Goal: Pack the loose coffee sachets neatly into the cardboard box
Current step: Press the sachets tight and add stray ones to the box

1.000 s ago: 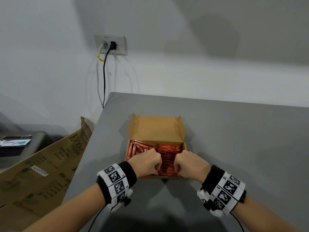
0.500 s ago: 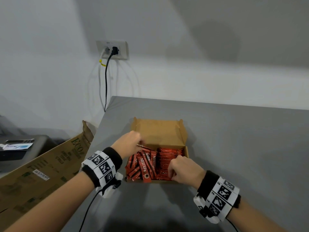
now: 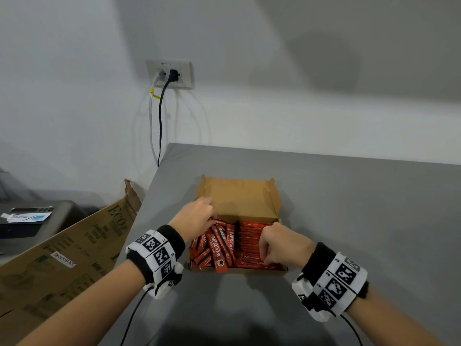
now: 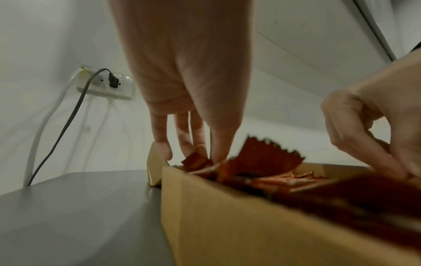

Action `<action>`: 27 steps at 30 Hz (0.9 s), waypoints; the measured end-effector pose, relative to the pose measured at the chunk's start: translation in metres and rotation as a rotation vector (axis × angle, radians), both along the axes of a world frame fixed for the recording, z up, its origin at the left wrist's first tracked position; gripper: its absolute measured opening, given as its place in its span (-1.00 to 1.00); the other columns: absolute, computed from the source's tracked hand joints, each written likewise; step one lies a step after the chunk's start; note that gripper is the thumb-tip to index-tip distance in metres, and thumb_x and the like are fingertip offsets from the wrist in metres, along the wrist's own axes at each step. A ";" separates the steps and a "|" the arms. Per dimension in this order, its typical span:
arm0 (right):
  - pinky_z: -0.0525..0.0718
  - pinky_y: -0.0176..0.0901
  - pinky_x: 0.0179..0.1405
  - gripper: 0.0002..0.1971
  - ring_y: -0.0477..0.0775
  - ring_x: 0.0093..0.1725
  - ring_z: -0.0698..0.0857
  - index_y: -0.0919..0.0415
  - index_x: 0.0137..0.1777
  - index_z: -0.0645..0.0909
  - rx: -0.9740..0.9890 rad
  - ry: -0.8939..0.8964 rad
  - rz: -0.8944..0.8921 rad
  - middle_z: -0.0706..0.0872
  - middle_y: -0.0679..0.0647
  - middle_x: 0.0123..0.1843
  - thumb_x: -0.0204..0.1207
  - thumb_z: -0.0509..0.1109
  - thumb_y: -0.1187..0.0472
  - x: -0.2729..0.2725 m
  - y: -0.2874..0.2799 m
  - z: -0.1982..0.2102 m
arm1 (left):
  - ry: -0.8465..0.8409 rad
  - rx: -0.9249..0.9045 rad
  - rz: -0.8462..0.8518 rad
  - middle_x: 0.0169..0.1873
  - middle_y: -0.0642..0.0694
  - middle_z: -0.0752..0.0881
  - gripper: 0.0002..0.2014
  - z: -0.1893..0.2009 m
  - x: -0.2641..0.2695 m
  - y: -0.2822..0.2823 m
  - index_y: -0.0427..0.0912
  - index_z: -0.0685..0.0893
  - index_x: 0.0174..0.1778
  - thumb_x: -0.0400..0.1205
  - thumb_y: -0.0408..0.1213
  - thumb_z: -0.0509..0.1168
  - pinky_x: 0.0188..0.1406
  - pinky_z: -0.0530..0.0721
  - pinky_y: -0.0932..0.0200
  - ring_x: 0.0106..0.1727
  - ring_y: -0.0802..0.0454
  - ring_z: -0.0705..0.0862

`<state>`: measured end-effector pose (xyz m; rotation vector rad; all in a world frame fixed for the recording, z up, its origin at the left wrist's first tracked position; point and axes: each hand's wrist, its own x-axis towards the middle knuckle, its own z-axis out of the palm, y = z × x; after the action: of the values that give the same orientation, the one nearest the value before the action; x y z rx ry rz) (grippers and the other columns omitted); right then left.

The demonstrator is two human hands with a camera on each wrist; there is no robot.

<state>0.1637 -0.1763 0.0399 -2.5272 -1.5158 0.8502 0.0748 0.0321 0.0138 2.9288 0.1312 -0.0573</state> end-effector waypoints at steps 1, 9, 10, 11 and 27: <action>0.71 -0.18 -0.04 -0.92 0.05 -0.09 0.74 0.27 -0.16 0.78 0.008 -0.003 0.005 0.79 0.08 -0.07 0.39 0.47 0.35 -0.003 -0.001 -0.002 | -0.004 0.019 -0.010 0.12 -0.05 0.57 -0.73 0.000 0.000 0.000 -0.14 0.69 0.17 0.70 -0.15 0.16 0.16 0.51 0.16 0.17 0.04 0.52; 0.69 -0.16 0.07 -0.81 -0.13 -0.05 0.72 0.09 0.13 0.69 0.386 -0.063 -0.204 0.77 -0.05 0.00 0.56 0.36 0.13 -0.001 -0.001 0.000 | -0.268 -0.270 0.121 -0.28 -0.03 0.65 -0.80 0.019 -0.017 0.006 -0.22 0.60 -0.07 0.72 -0.23 0.12 -0.30 0.55 0.36 -0.32 0.13 0.60; 0.65 -0.19 0.13 -0.70 -0.14 0.02 0.69 0.07 0.29 0.59 0.490 -0.069 -0.231 0.72 -0.07 0.08 0.59 0.32 0.08 0.000 0.002 0.004 | -0.248 -0.346 0.095 -0.31 0.00 0.62 -0.81 0.021 -0.019 0.001 -0.21 0.59 -0.10 0.72 -0.25 0.12 -0.31 0.51 0.40 -0.35 0.19 0.57; 0.61 -0.22 0.20 -0.61 -0.15 0.09 0.65 0.07 0.42 0.47 0.549 -0.067 -0.233 0.65 -0.08 0.17 0.61 0.27 0.05 0.000 0.005 0.007 | -0.231 -0.411 0.065 -0.35 0.04 0.59 -0.82 0.022 -0.020 -0.005 -0.19 0.57 -0.14 0.72 -0.28 0.12 -0.32 0.49 0.43 -0.38 0.22 0.54; 0.58 -0.24 -0.05 -0.85 -0.06 -0.14 0.59 0.22 0.01 0.76 0.604 -0.165 -0.413 0.70 0.06 -0.10 0.53 0.41 0.22 0.009 0.025 -0.003 | 0.114 0.007 -0.016 0.36 0.02 0.47 -0.44 -0.022 -0.013 -0.025 -0.03 0.37 0.51 0.66 0.19 -0.01 0.46 0.22 0.02 0.41 0.05 0.35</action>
<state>0.1728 -0.1512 0.0370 -2.3361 -1.0065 0.1024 0.0617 0.0071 -0.0080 2.9334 0.1261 -0.2266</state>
